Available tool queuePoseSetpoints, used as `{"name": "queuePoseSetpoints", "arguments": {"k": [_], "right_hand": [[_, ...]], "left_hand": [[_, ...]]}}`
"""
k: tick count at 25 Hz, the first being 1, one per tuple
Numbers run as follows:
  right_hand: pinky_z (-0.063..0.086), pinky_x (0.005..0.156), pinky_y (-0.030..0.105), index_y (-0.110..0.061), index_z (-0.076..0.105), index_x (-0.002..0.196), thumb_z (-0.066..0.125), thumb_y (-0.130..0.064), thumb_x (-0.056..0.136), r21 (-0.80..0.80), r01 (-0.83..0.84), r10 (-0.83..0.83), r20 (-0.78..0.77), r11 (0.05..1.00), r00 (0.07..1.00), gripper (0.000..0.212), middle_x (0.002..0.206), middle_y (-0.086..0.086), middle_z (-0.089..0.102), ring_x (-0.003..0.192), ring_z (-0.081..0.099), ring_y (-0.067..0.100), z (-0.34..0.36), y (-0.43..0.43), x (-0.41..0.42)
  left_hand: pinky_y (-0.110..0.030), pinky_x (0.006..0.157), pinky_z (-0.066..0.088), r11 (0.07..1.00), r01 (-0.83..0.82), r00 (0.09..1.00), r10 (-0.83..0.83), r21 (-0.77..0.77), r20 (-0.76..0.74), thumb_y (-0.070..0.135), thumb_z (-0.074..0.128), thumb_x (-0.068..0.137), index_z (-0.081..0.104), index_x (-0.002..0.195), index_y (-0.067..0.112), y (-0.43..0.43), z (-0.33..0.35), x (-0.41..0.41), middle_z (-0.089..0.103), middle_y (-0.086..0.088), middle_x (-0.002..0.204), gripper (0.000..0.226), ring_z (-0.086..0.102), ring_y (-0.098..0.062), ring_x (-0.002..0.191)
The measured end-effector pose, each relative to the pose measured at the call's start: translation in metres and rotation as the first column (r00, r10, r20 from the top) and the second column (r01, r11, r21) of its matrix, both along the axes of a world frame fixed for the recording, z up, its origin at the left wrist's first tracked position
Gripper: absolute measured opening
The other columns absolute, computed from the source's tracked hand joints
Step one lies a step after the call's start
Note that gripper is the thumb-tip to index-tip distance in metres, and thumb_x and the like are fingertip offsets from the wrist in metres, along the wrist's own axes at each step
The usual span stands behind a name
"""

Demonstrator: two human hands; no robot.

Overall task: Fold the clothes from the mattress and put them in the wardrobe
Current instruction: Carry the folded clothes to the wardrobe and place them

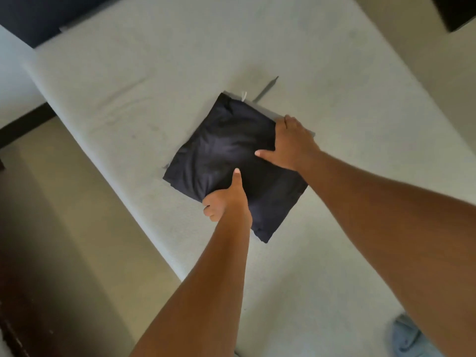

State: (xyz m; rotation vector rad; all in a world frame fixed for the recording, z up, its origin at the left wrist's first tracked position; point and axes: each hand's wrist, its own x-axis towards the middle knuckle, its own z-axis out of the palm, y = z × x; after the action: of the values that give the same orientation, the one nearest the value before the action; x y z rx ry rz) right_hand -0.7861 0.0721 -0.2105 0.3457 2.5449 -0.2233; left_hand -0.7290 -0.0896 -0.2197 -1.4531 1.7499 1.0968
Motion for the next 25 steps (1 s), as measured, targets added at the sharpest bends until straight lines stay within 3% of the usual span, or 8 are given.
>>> {"name": "queuePoseSetpoints", "arguments": {"k": [3,6,10,13,16,19,23,25], "right_hand": [[0.030,0.119,0.055,-0.007,0.024,0.156,0.063,-0.085,0.070,-0.022,0.015,-0.014,0.055,1.000,0.998,0.122,0.157,0.022,0.033,0.145,0.034,0.042,-0.024,0.003,-0.022],[0.039,0.110,0.057,-0.013,0.032,0.150,0.065,-0.093,0.056,-0.037,0.049,-0.045,0.106,0.998,0.993,0.128,0.147,0.017,0.046,0.133,0.047,0.042,-0.029,0.011,-0.037],[0.038,0.110,0.059,-0.019,0.035,0.150,0.067,-0.095,0.043,-0.162,0.140,-0.097,0.248,0.977,0.964,0.135,0.149,0.010,0.049,0.133,0.051,0.038,-0.033,0.026,-0.047],[0.047,0.103,0.046,-0.018,0.046,0.147,0.082,-0.080,0.051,-0.292,0.255,-0.145,0.351,0.922,0.925,0.120,0.146,0.007,0.055,0.126,0.057,0.033,-0.034,0.035,-0.046],[0.050,0.095,0.040,-0.021,0.059,0.138,0.088,-0.069,0.055,-0.384,0.401,-0.186,0.489,0.832,0.852,0.100,0.132,0.002,0.066,0.109,0.065,0.026,-0.026,0.045,-0.029],[0.048,0.106,0.045,-0.022,0.064,0.132,0.089,-0.064,0.060,-0.429,0.506,-0.249,0.526,0.748,0.813,0.087,0.126,-0.001,0.069,0.108,0.067,0.023,-0.020,0.049,0.006],[0.050,0.099,0.042,-0.024,0.063,0.129,0.090,-0.044,0.069,-0.495,0.708,-0.375,0.613,0.503,0.695,0.069,0.117,-0.002,0.071,0.105,0.067,0.021,0.003,0.038,0.077],[0.048,0.106,0.047,-0.027,0.066,0.127,0.092,-0.041,0.066,-0.505,0.772,-0.422,0.648,0.385,0.634,0.068,0.118,-0.002,0.074,0.109,0.068,0.024,0.020,0.034,0.118]], "left_hand": [[-0.046,0.094,0.057,0.982,-0.173,0.985,0.174,0.080,-0.018,0.071,0.081,0.067,0.043,0.136,0.010,-0.001,-0.012,-0.001,0.057,-0.010,0.125,0.099,0.061,-0.031,0.107],[-0.048,0.096,0.056,0.893,-0.347,0.929,0.369,0.287,-0.028,0.060,0.088,0.066,0.051,0.126,0.020,-0.010,-0.023,0.005,0.062,0.000,0.115,0.082,0.062,-0.026,0.102],[-0.050,0.103,0.053,0.805,-0.309,0.915,0.396,0.507,-0.071,0.046,0.093,0.067,0.063,0.125,0.027,-0.027,-0.036,0.012,0.069,0.004,0.123,0.067,0.064,-0.023,0.112],[-0.051,0.105,0.052,0.766,-0.223,0.927,0.358,0.603,-0.111,0.038,0.094,0.068,0.065,0.129,0.030,-0.036,-0.042,0.015,0.073,0.005,0.125,0.068,0.065,-0.024,0.118],[-0.051,0.107,0.051,0.707,-0.115,0.948,0.288,0.698,-0.136,0.027,0.088,0.076,0.063,0.135,0.025,-0.050,-0.038,0.019,0.072,0.000,0.129,0.064,0.064,-0.028,0.124],[-0.051,0.108,0.050,0.680,-0.081,0.974,0.208,0.728,-0.086,0.020,0.080,0.084,0.064,0.134,0.019,-0.067,-0.025,0.028,0.073,-0.006,0.126,0.052,0.065,-0.031,0.122],[-0.052,0.108,0.050,0.691,-0.028,0.994,0.094,0.722,-0.051,0.020,0.078,0.084,0.064,0.133,0.017,-0.091,0.003,0.050,0.073,-0.008,0.125,0.051,0.067,-0.034,0.120],[-0.052,0.108,0.050,0.695,0.010,0.998,0.042,0.719,-0.055,0.020,0.079,0.083,0.064,0.134,0.015,-0.100,0.024,0.063,0.073,-0.010,0.127,0.054,0.067,-0.034,0.119]]}}
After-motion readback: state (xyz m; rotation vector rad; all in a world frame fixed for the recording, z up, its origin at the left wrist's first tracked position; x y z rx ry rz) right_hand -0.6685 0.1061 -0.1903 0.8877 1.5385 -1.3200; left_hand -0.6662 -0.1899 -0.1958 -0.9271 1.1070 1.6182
